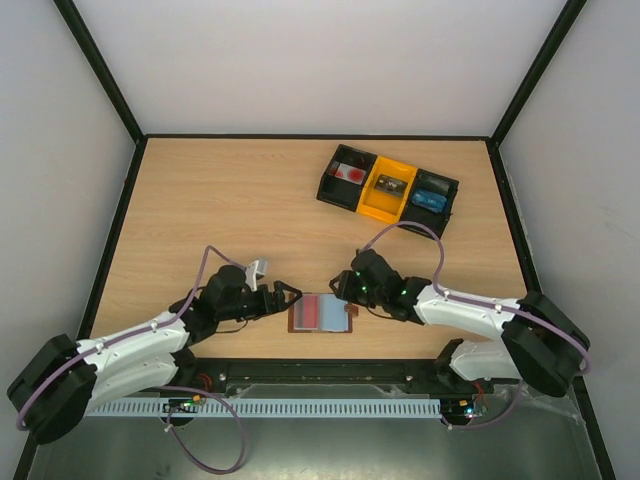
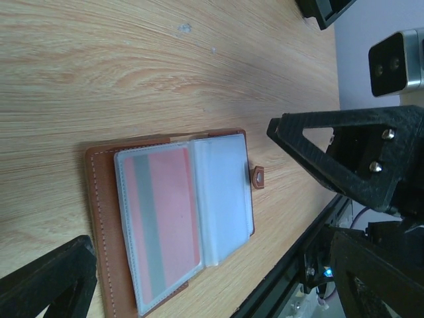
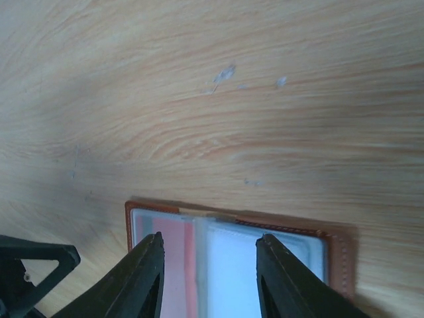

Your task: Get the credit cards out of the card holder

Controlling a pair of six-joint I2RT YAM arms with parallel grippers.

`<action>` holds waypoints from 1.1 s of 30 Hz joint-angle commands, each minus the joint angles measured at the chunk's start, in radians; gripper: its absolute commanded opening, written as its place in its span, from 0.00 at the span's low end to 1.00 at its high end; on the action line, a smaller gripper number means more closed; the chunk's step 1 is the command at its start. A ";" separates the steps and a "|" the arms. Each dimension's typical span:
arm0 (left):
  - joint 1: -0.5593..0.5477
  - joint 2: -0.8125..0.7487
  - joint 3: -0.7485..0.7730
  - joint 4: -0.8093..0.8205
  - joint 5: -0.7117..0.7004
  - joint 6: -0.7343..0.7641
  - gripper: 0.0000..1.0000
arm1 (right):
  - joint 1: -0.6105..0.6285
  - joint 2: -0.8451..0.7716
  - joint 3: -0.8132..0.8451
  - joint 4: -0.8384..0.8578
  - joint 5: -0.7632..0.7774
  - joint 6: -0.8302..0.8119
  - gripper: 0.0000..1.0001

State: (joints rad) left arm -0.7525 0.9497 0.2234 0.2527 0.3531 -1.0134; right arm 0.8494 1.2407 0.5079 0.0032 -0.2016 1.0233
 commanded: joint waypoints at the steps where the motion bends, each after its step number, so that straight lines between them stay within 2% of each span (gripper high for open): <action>1: -0.004 -0.029 0.012 -0.056 -0.026 0.028 0.97 | 0.061 0.041 -0.005 0.075 0.078 0.035 0.38; 9: -0.004 -0.012 0.007 -0.048 -0.020 0.037 0.96 | 0.076 0.105 -0.035 0.171 0.058 0.023 0.34; 12: -0.004 -0.007 0.000 -0.034 -0.011 0.033 0.90 | 0.085 0.135 -0.041 0.217 0.036 0.016 0.33; 15: -0.004 -0.009 -0.011 -0.012 -0.004 0.018 0.89 | 0.092 0.200 -0.031 0.244 0.010 -0.005 0.30; 27: 0.009 0.039 -0.052 0.062 0.022 -0.020 0.88 | 0.131 0.347 0.008 0.322 -0.030 -0.029 0.30; 33: 0.013 0.046 -0.053 0.063 0.041 -0.018 0.85 | 0.135 0.325 0.018 0.316 -0.038 -0.044 0.30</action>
State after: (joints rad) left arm -0.7456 0.9920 0.1764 0.2905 0.3710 -1.0286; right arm 0.9726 1.5700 0.5255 0.3656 -0.2356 1.0023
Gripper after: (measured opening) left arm 0.862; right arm 0.296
